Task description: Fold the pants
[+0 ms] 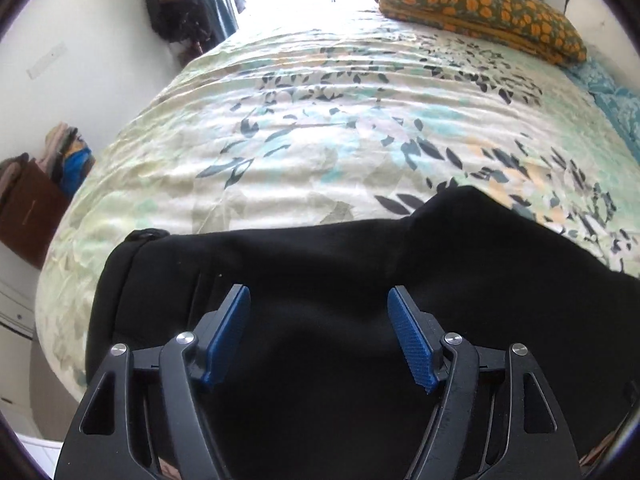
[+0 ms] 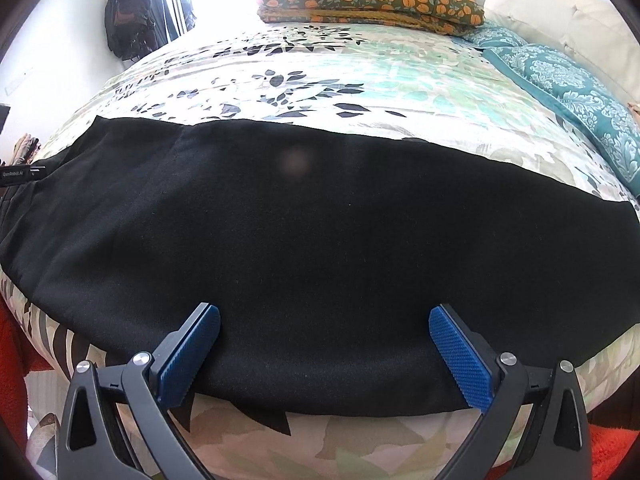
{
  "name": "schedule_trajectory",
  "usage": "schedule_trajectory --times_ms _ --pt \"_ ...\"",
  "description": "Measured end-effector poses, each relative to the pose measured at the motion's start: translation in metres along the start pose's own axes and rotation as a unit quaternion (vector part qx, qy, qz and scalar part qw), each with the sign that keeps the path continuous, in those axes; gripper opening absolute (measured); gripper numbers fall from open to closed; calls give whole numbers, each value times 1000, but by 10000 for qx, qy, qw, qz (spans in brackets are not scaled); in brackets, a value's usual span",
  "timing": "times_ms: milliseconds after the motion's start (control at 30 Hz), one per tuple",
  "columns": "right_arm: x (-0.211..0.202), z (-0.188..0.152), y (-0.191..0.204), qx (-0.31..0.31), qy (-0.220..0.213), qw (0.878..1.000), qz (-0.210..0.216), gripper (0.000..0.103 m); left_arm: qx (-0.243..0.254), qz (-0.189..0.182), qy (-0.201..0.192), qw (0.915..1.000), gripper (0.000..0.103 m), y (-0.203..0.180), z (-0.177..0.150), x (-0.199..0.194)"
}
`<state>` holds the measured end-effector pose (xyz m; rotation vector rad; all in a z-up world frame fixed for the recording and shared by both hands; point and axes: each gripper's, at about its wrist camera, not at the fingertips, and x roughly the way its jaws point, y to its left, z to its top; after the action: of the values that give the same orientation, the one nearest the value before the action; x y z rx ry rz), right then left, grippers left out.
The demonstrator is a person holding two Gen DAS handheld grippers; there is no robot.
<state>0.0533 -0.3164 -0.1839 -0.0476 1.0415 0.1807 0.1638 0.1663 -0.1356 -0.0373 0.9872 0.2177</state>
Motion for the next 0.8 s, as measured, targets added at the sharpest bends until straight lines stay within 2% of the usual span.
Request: schedule_trajectory --times_ms 67,133,167,233,267,300,367,400,500,567,667,733,800 --pt "1 1 0 15 18 10000 -4 103 -15 -635 96 9979 74 -16 13 3" --pt "2 2 -1 30 31 10000 -18 103 166 -1174 507 9917 75 -44 24 23" --pt "2 3 0 33 37 10000 -30 103 284 -1226 721 9894 75 -60 24 37" --pt "2 3 0 36 38 10000 -46 103 489 -788 1022 9904 75 -76 15 60" --pt "2 2 0 36 32 10000 -45 103 480 -726 992 9913 76 -78 13 67" --pt "1 2 0 39 23 10000 -38 103 429 -693 779 9936 76 -80 10 62" --pt "0 2 -1 36 27 10000 1 103 289 -579 771 9949 75 -82 10 53" --pt "-1 2 -2 47 63 10000 42 103 225 -605 752 9951 75 -82 7 44" --pt "-15 6 -8 249 55 9995 186 103 282 -997 433 9937 75 -83 -12 2" --pt "-28 7 -7 308 -231 9985 385 103 492 -1259 405 9900 75 -88 -36 -22" --pt "-41 10 8 40 -593 9975 390 103 640 -1503 535 9851 75 -98 -74 -37" --pt "-37 9 22 -252 -536 9978 311 103 678 -1554 640 9834 75 -105 -98 -35" --pt "-24 5 33 -466 -289 9982 258 103 900 -1328 566 9854 75 -113 -114 -30"
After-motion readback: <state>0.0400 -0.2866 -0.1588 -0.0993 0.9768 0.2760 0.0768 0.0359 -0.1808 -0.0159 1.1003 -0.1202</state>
